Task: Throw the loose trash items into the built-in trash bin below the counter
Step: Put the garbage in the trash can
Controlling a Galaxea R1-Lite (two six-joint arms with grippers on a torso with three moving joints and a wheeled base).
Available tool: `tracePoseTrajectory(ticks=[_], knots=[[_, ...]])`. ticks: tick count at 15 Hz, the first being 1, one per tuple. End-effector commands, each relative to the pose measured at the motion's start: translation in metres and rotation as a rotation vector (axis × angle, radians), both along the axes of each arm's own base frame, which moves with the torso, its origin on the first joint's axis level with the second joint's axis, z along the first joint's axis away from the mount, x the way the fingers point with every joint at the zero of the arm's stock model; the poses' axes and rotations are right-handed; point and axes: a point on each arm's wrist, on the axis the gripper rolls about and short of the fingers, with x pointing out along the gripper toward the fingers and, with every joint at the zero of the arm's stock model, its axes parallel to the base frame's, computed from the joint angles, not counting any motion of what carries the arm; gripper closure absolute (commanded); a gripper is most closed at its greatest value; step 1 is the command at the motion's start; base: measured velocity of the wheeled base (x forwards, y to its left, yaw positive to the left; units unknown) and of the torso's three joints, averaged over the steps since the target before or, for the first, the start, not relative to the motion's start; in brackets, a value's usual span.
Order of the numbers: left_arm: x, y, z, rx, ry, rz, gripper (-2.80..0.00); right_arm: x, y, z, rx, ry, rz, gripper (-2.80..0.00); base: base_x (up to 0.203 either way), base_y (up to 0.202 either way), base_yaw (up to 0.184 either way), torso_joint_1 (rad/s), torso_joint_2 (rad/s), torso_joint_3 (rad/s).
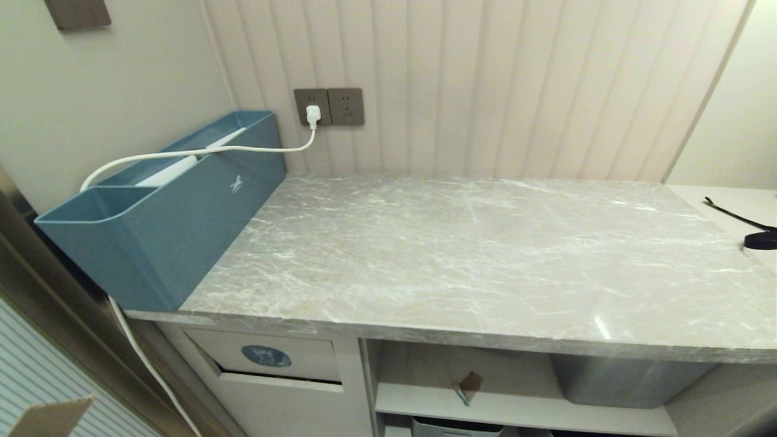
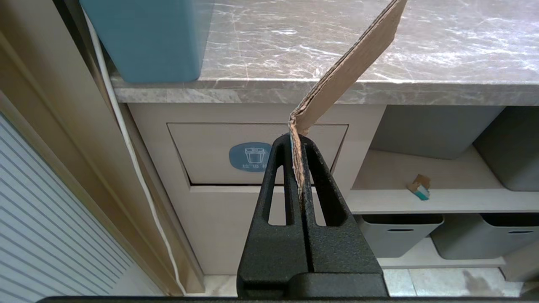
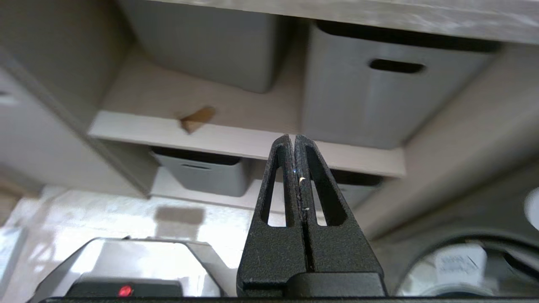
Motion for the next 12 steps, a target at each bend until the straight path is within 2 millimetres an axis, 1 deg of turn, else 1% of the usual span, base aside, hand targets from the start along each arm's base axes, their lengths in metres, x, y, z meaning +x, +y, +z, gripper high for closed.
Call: tracePoseTrajectory(ticks=[1, 3, 6, 9, 12], knots=[[0.001, 0.0, -0.001, -0.001, 0.005, -0.001, 0.0, -0.001, 0.0, 0.0, 0.001, -0.016, 0.028, 0.0, 0.0, 0.0, 0.0, -0.097, 0.24, 0.128], [0.0, 0.0, 0.001, 0.001, -0.001, -0.003, 0.0, -0.006, 0.0, 0.0, -0.004, -0.073, 0.03, 0.0, 0.0, 0.0, 0.0, -0.18, 0.41, 0.219], [0.0, -0.001, 0.002, 0.0, -0.005, -0.032, 0.0, -0.009, 0.0, -0.001, -0.002, -0.111, 0.028, 0.0, 0.0, 0.0, 0.0, -0.224, 0.5, 0.274], [0.0, -0.002, -0.001, 0.0, 0.006, -0.072, 0.0, -0.013, 0.0, -0.001, -0.008, -0.167, 0.025, 0.0, 0.0, 0.0, 0.0, -0.223, 0.52, 0.289], [0.001, -0.002, -0.005, 0.001, 0.017, -0.095, 0.0, -0.02, 0.0, -0.003, -0.003, -0.262, 0.022, 0.0, 0.0, 0.0, 0.0, -0.22, 0.5, 0.282]])
